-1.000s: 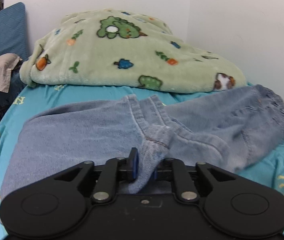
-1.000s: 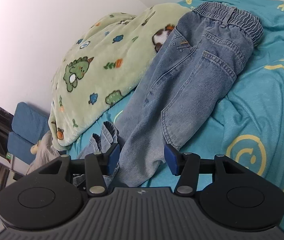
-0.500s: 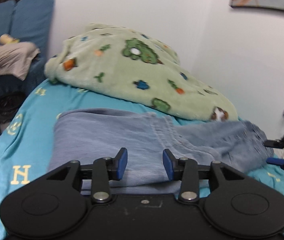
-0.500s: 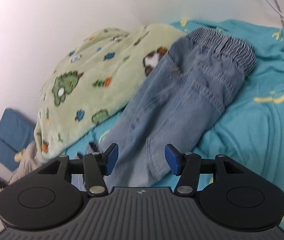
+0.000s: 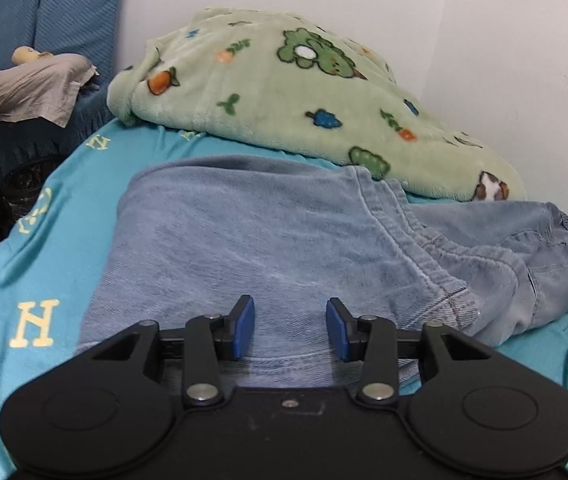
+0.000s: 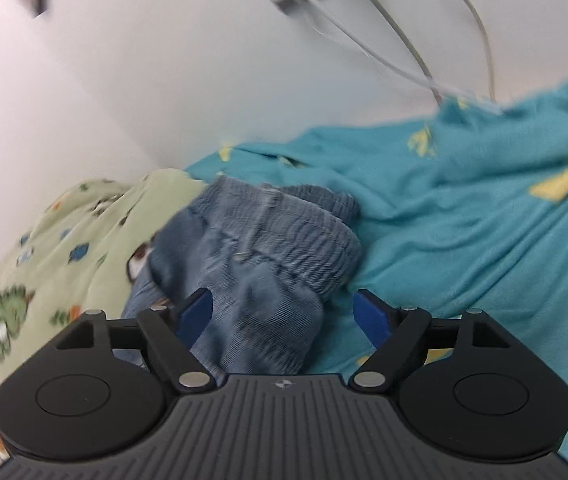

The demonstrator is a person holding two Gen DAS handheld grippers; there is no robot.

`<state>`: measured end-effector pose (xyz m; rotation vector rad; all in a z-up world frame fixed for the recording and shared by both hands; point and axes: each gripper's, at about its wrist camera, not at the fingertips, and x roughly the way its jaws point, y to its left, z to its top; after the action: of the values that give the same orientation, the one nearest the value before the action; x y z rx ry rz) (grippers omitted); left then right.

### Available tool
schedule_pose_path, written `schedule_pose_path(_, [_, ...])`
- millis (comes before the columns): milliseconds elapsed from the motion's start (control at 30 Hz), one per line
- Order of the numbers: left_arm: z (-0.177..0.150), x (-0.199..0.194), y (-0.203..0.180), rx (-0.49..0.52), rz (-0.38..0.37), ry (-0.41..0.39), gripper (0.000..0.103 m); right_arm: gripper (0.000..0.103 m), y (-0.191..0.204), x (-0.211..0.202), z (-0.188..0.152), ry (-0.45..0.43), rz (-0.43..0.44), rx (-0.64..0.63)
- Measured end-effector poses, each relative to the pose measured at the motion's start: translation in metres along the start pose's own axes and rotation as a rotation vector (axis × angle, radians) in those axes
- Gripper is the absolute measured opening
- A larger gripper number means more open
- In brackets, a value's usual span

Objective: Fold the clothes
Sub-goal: 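Grasp the waistband of the folded jeans with the right gripper and lift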

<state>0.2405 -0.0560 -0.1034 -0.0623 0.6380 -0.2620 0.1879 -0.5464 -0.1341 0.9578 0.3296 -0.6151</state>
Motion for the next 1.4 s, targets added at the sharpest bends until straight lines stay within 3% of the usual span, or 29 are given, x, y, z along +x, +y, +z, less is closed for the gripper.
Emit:
schedule_pose_path(133, [0.000, 0.000, -0.004, 0.021, -0.012, -0.002, 0.038, 0.083, -0.018, 0.030, 0.003, 0.079, 0.066, 0.155])
schedule_pose_path(333, [0.007, -0.012, -0.002, 0.000, -0.006, -0.038, 0.039, 0.081, -0.016, 0.053, 0.010, 0.057, 0.092, 0.070])
schedule_pose_path(433, [0.018, -0.028, 0.000, 0.009, 0.018, -0.049, 0.039, 0.062, -0.018, 0.056, 0.011, 0.033, 0.085, 0.047])
schedule_pose_path(500, [0.026, -0.042, 0.001, 0.019, 0.047, -0.042, 0.039, 0.043, -0.014, 0.052, 0.009, 0.024, 0.063, -0.001])
schedule_pose_path(567, [0.033, -0.056, 0.002, 0.033, 0.058, -0.033, 0.039, 0.036, -0.002, 0.041, 0.008, -0.002, 0.066, -0.053])
schedule_pose_path(733, [0.040, -0.085, 0.005, 0.036, 0.075, -0.025, 0.039, 0.029, 0.035, 0.005, 0.008, -0.084, 0.100, -0.188])
schedule_pose_path(933, [0.046, -0.099, 0.026, -0.062, 0.031, -0.079, 0.039, 0.024, 0.089, -0.043, 0.003, -0.187, 0.162, -0.366])
schedule_pose_path(1167, [0.064, -0.121, 0.053, -0.156, -0.024, -0.172, 0.039, 0.022, 0.195, -0.118, -0.049, -0.302, 0.346, -0.663])
schedule_pose_path(1400, [0.065, -0.148, 0.098, -0.250, -0.036, -0.244, 0.039, 0.021, 0.264, -0.156, -0.162, -0.309, 0.484, -0.948])
